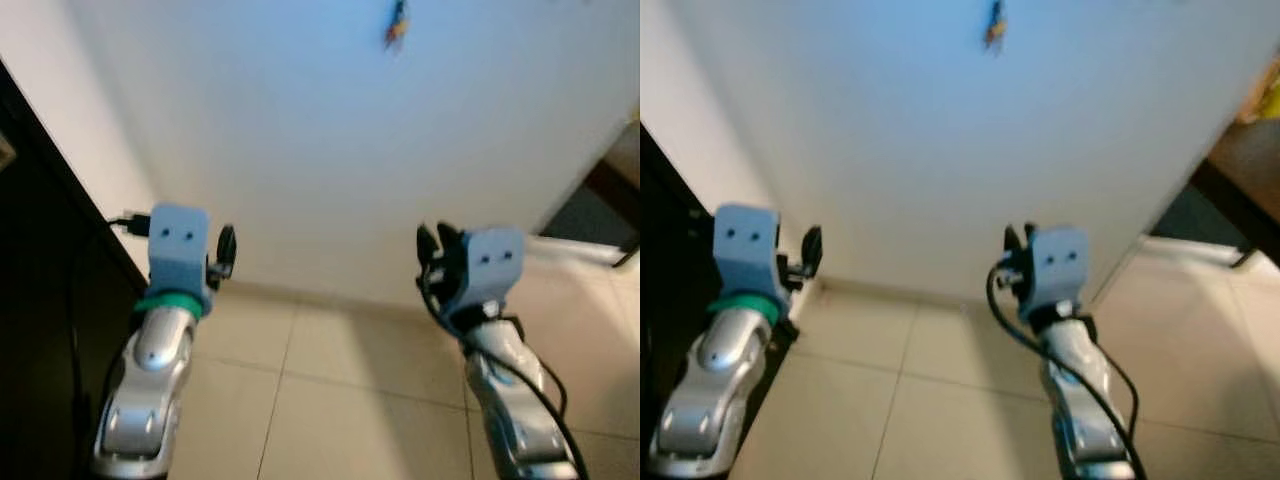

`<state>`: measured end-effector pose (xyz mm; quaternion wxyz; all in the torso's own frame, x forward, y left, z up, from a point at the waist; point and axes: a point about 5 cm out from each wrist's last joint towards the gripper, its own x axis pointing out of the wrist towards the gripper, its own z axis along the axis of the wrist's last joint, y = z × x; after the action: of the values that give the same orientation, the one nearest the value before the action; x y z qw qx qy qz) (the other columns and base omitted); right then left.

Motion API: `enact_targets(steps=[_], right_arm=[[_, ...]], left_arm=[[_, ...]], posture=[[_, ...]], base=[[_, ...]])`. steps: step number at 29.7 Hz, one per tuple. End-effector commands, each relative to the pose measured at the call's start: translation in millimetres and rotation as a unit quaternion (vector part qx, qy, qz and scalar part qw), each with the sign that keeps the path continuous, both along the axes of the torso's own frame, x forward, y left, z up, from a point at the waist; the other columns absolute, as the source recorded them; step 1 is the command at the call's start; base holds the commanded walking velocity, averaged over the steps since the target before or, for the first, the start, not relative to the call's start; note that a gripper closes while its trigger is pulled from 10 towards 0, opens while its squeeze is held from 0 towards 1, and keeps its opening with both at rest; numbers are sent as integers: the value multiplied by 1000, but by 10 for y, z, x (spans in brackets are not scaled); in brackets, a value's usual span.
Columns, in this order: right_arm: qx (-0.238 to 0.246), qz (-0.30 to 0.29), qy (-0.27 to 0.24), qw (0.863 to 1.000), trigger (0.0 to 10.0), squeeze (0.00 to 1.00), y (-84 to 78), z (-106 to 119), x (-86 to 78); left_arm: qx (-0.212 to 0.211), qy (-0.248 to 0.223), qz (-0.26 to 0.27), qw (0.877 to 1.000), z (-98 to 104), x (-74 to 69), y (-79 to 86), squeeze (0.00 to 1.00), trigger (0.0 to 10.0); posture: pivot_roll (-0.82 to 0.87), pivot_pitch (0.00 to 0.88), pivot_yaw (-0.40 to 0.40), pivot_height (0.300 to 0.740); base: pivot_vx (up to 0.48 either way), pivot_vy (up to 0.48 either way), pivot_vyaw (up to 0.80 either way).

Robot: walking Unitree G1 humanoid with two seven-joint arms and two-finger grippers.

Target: Hang keys on a hook

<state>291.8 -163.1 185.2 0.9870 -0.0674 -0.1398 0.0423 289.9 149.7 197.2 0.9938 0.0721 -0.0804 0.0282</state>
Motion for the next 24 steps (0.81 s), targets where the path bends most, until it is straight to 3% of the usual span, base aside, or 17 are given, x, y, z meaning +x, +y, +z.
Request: enact_targets(steps=[1, 7, 14, 24], right_arm=[[3, 8, 4, 1000, 10000, 0, 39, -34, -11], [9, 7, 8, 1000, 10000, 0, 34, -44, -10], [18, 10, 0, 1000, 10000, 0, 49, 10, 7], [21, 18, -15, 1000, 10000, 0, 93, 105, 35]], left_arm=[[5, 6, 14, 1000, -36, -14, 73, 0, 10000], [-2, 16, 14, 1000, -57, -11, 70, 0, 10000], [-9, 54, 14, 998, -101, 18, 41, 0, 10000], [0, 32, 2, 999, 6, 48, 33, 0, 10000]], posture=[[-139, 62, 93, 740], [-139, 62, 93, 740], [-135, 65, 97, 740], [-132, 65, 99, 740]], base=[[-442, 0, 0], [-136, 0, -96], [0, 0, -800], [0, 0, -800]])
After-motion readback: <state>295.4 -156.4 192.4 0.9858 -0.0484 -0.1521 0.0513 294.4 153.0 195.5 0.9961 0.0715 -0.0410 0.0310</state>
